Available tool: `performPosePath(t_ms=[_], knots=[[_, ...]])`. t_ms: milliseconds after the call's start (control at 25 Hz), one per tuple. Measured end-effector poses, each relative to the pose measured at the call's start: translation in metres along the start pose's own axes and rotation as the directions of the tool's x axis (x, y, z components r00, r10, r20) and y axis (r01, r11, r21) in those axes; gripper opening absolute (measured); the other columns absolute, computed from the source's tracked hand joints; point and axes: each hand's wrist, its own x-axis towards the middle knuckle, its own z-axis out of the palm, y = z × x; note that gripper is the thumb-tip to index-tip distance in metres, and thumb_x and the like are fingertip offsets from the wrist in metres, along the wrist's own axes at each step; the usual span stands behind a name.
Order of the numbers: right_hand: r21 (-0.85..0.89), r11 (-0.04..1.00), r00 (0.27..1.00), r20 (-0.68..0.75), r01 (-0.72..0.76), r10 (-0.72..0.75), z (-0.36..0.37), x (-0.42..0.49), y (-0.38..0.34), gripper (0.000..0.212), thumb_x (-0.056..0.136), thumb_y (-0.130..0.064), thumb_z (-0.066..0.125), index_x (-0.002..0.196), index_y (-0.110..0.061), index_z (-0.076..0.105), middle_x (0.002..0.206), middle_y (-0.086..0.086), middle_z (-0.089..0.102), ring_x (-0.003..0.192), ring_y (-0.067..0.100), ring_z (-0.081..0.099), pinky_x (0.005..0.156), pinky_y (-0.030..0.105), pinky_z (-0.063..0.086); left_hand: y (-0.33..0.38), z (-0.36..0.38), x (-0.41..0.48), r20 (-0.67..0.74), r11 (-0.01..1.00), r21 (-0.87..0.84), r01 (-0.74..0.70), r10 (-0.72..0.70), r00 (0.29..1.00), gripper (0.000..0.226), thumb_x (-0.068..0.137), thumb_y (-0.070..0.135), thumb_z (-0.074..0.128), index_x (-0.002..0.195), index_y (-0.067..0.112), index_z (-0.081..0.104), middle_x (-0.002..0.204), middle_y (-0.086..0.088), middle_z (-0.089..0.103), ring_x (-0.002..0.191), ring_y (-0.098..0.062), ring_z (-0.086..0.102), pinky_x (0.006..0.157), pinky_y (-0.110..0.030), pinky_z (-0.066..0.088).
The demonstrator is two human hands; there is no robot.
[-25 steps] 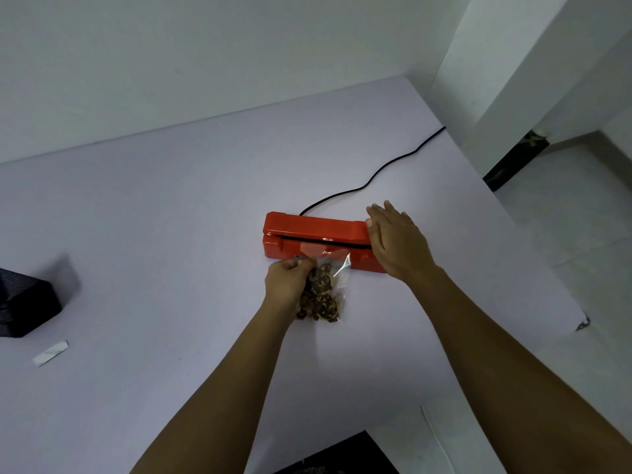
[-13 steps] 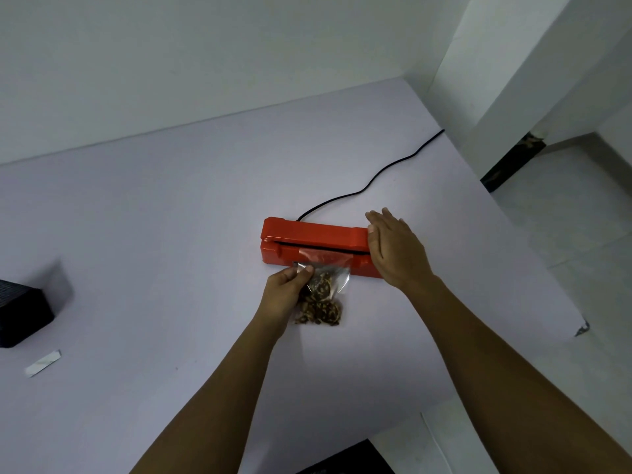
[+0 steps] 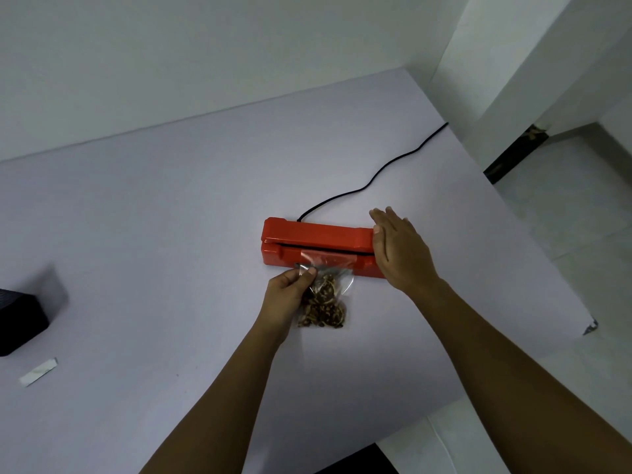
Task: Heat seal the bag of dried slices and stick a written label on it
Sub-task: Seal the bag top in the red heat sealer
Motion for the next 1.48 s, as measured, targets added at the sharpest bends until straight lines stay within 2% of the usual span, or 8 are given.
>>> performPosePath(t_ms=[160, 480, 800, 1080, 1320, 1480], knots=[[0.007, 1.0, 1.0, -0.027, 0.004, -0.004, 0.004, 0.0, 0.002, 0.05, 0.095, -0.026, 0.02, 0.137, -0.007, 0.04, 0.144, 0.009, 0.044, 0.141, 0.021, 0.026, 0.114, 0.031, 0.012, -0.001, 0.001, 0.001, -0.002, 1.0, -0.003, -0.001, 0.001, 1.0, 0.029, 0.09, 0.028, 0.057, 0.1, 0.002, 0.068, 0.098, -0.013, 0.072, 0.092, -0.025, 0.068, 0.065, -0.026, 0.053], [0.028, 1.0, 0.999, -0.043, 0.002, -0.001, 0.004, 0.0, 0.002, 0.051, 0.094, -0.025, 0.019, 0.137, -0.009, 0.04, 0.145, 0.007, 0.042, 0.142, 0.019, 0.024, 0.114, 0.028, 0.009, -0.002, 0.001, 0.001, -0.01, 1.0, -0.013, -0.011, 0.011, 1.0, 0.028, 0.09, 0.026, 0.058, 0.096, 0.002, 0.069, 0.091, -0.012, 0.072, 0.085, -0.023, 0.067, 0.064, -0.027, 0.052], [0.048, 0.999, 0.998, -0.055, 0.01, -0.007, 0.004, 0.0, 0.003, 0.05, 0.094, -0.024, 0.02, 0.137, -0.007, 0.04, 0.145, 0.008, 0.043, 0.141, 0.019, 0.025, 0.115, 0.031, 0.012, -0.003, 0.001, 0.001, -0.004, 1.0, -0.02, -0.021, 0.02, 1.0, 0.029, 0.09, 0.027, 0.058, 0.097, 0.001, 0.069, 0.093, -0.012, 0.072, 0.086, -0.023, 0.067, 0.065, -0.026, 0.053], [0.032, 0.999, 0.998, -0.048, 0.028, -0.026, 0.005, 0.001, 0.002, 0.05, 0.095, -0.025, 0.02, 0.138, -0.007, 0.039, 0.146, 0.008, 0.042, 0.142, 0.02, 0.024, 0.115, 0.031, 0.012, -0.004, 0.0, 0.002, -0.007, 1.0, -0.02, -0.011, 0.011, 1.0, 0.027, 0.09, 0.029, 0.058, 0.097, 0.006, 0.07, 0.097, -0.012, 0.072, 0.09, -0.024, 0.068, 0.066, -0.028, 0.052], [-0.023, 0.998, 0.998, -0.001, 0.057, -0.057, -0.002, 0.002, 0.003, 0.053, 0.095, -0.029, 0.018, 0.14, -0.006, 0.034, 0.149, 0.009, 0.036, 0.143, 0.021, 0.018, 0.114, 0.03, 0.008, -0.002, 0.0, 0.002, 0.006, 1.0, -0.014, -0.024, 0.024, 1.0, 0.031, 0.09, 0.027, 0.058, 0.098, -0.001, 0.068, 0.089, -0.01, 0.071, 0.078, -0.018, 0.067, 0.061, -0.023, 0.051], [-0.043, 0.994, 0.995, 0.021, 0.097, -0.096, -0.018, 0.002, -0.005, 0.055, 0.094, -0.031, 0.019, 0.141, -0.005, 0.032, 0.149, 0.012, 0.036, 0.143, 0.022, 0.018, 0.115, 0.032, 0.009, -0.003, 0.0, 0.003, 0.002, 1.0, -0.023, -0.014, 0.014, 1.0, 0.032, 0.089, 0.028, 0.058, 0.099, -0.001, 0.067, 0.092, -0.013, 0.071, 0.082, -0.022, 0.068, 0.064, -0.027, 0.053]])
